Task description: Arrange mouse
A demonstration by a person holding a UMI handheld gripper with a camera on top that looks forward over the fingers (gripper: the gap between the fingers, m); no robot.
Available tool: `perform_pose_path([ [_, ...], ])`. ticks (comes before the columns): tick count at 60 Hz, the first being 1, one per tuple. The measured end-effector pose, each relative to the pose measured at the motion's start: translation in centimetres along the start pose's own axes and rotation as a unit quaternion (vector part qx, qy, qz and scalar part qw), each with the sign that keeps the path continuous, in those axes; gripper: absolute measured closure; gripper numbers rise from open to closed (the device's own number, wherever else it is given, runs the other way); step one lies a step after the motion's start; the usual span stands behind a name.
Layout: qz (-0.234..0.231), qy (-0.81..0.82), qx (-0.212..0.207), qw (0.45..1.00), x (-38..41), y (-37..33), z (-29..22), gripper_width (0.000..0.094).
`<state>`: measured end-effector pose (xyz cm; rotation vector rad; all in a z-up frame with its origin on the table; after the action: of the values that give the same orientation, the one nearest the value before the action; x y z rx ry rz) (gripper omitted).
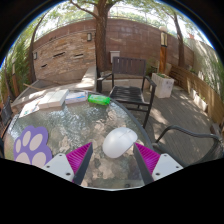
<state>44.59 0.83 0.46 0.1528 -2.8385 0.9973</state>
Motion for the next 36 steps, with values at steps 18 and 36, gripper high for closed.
perform_pose_path([
  [18, 0.008, -0.016, -0.001, 1.0, 0.1, 4.1, -2.3, 0.0373],
  [36, 0.02, -0.027, 0.002, 0.999, 0.1, 2.6, -2.9, 0.0596],
])
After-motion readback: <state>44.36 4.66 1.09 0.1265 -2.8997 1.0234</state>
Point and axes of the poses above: the point between the fingertips, and its own axes, seen from behind it with the camera up: x to the left, z down, y forward, the way the camera looks, the point moved 1 cm from there along -y, backward, against the way the camera looks, and after that the axes turned 14 degrees about -z, right-handed, at the moved point
